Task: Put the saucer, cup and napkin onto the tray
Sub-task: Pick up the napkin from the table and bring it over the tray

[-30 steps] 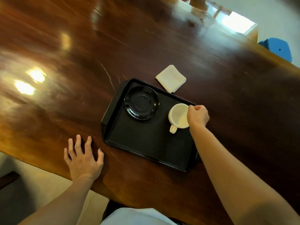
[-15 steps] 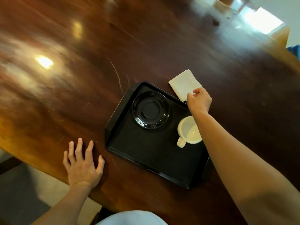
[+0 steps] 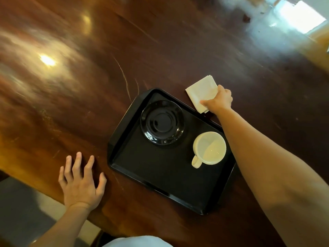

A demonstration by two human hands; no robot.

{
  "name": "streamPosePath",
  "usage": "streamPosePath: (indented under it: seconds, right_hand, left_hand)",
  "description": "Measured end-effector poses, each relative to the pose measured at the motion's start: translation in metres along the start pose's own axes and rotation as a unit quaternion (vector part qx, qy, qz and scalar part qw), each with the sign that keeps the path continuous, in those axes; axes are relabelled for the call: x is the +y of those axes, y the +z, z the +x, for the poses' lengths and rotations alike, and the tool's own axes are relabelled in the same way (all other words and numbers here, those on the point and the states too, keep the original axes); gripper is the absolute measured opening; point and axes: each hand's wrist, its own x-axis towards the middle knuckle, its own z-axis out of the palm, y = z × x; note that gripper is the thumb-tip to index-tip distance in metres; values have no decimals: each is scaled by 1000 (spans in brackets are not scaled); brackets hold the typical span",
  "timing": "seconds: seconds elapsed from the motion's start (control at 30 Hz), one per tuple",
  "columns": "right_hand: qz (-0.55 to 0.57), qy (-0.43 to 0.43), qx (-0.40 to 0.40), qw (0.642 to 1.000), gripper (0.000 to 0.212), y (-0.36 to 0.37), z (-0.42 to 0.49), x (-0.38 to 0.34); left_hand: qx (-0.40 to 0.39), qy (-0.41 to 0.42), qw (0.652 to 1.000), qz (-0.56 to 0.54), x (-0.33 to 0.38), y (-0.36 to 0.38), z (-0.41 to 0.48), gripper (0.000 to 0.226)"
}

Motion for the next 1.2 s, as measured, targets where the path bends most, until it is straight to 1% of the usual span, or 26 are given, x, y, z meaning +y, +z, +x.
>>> streamPosePath:
  seconds: [0.13, 0.2, 0.27, 0.3, 0.4, 0.5, 0.7, 0.83, 0.97, 1.13, 1.2]
  right_hand:
    - [-20, 27, -9, 999, 98, -4, 3, 1]
    - [3, 52, -26, 998, 94, -4, 2, 3]
    - [41, 70, -39, 996, 81, -4, 0, 6]
    - [60, 72, -35, 995, 71, -4, 0, 7]
    - [121, 66, -2, 990, 39, -10, -4, 12]
    - [173, 59, 11, 983, 26, -18, -15, 14]
    - [248, 12, 64, 967, 27, -35, -55, 16]
    - [322, -18, 63, 945, 26, -42, -101, 21]
    - [368, -44, 24, 928, 24, -37, -151, 32]
    - [358, -46, -38, 932, 23, -17, -196, 56]
    - [372, -37, -61, 926, 24, -5, -210, 67]
  left_hand:
    - [-1, -3, 1000, 5, 2, 0, 0, 73]
    - [-1, -2, 1000, 7, 2, -1, 0, 73]
    - [-2, -1, 1000, 8, 2, -2, 0, 72]
    - [-4, 0, 1000, 8, 2, -2, 0, 72]
    - [-12, 0, 1000, 11, 2, -4, -1, 71]
    - [-13, -1, 1000, 5, 1, -5, 0, 72]
    - [-20, -2, 1000, -4, 0, -6, -2, 70]
    - [-24, 0, 1000, -7, -1, -4, -1, 70]
    - [-18, 7, 1000, -13, -2, -4, -2, 70]
    - [-8, 7, 1000, -16, -2, -1, -3, 68]
    - [-3, 10, 1000, -20, -3, 1, -3, 67]
